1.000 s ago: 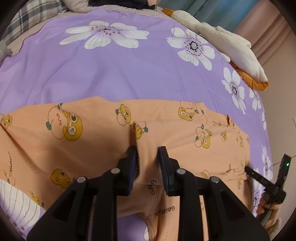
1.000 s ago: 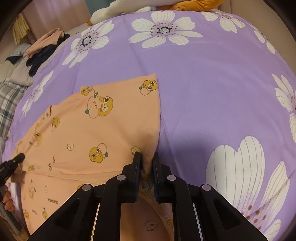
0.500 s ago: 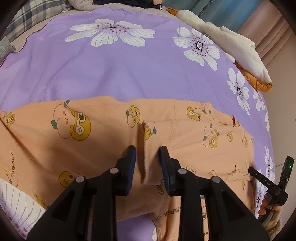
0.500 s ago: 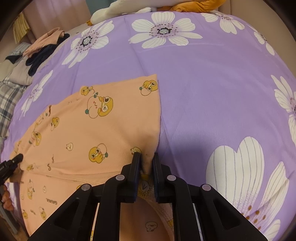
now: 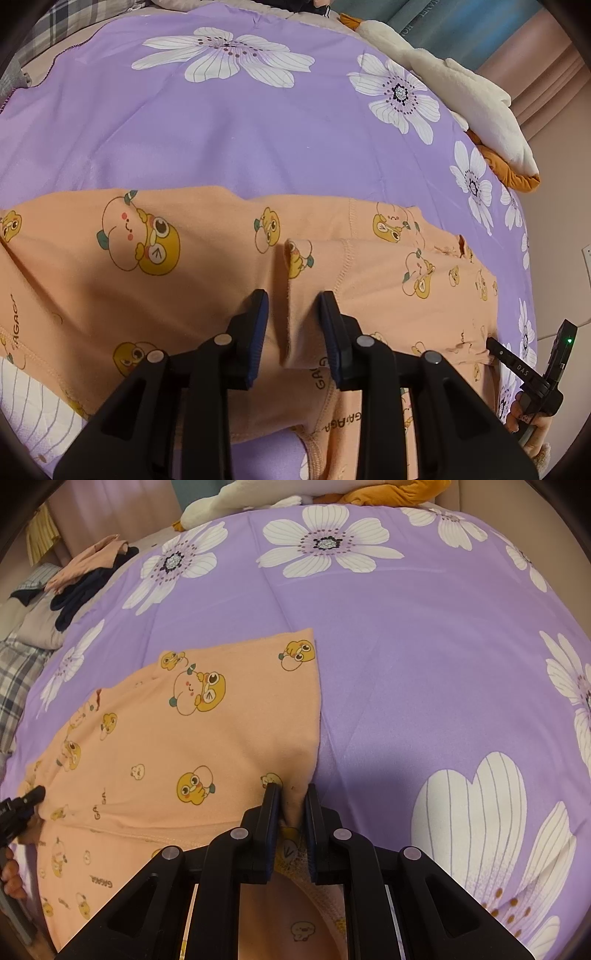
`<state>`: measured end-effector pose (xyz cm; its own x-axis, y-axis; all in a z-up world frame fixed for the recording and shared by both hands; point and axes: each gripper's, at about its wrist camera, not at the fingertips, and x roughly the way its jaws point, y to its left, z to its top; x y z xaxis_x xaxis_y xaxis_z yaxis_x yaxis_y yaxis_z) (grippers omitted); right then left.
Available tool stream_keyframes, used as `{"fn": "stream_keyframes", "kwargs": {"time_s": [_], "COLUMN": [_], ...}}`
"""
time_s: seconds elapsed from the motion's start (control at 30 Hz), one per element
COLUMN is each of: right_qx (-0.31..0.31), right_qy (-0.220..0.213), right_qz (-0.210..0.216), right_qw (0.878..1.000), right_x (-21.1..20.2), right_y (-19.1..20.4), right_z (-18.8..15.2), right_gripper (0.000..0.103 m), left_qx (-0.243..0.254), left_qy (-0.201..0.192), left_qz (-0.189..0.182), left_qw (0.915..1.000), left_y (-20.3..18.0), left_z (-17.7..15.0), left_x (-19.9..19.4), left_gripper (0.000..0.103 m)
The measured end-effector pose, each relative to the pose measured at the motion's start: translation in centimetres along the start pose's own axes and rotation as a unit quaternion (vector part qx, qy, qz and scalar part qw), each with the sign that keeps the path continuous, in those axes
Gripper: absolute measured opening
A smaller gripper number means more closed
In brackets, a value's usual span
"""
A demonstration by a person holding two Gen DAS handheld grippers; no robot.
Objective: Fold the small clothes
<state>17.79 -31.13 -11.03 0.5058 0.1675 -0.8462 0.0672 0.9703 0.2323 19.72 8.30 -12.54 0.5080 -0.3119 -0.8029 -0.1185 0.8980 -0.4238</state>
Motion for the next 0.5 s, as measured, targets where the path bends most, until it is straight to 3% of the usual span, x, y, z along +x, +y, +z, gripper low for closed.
{"fn": "stream_keyframes", "kwargs": {"time_s": [0.5], "right_qx": [0.000], "right_qy": [0.000], "right_qz": [-0.001], "right_qw": [1.000], "right_x": [0.00], "right_y": [0.00], "right_z": [-0.02], "right_gripper": [0.010], "left_qx": [0.014], "left_qy": [-0.003], "left_qz": [-0.001], "left_qw": [0.9999], "left_y": [-0.64], "left_z": [-0.12], "left_x": [0.14], "left_gripper": [0.040]}}
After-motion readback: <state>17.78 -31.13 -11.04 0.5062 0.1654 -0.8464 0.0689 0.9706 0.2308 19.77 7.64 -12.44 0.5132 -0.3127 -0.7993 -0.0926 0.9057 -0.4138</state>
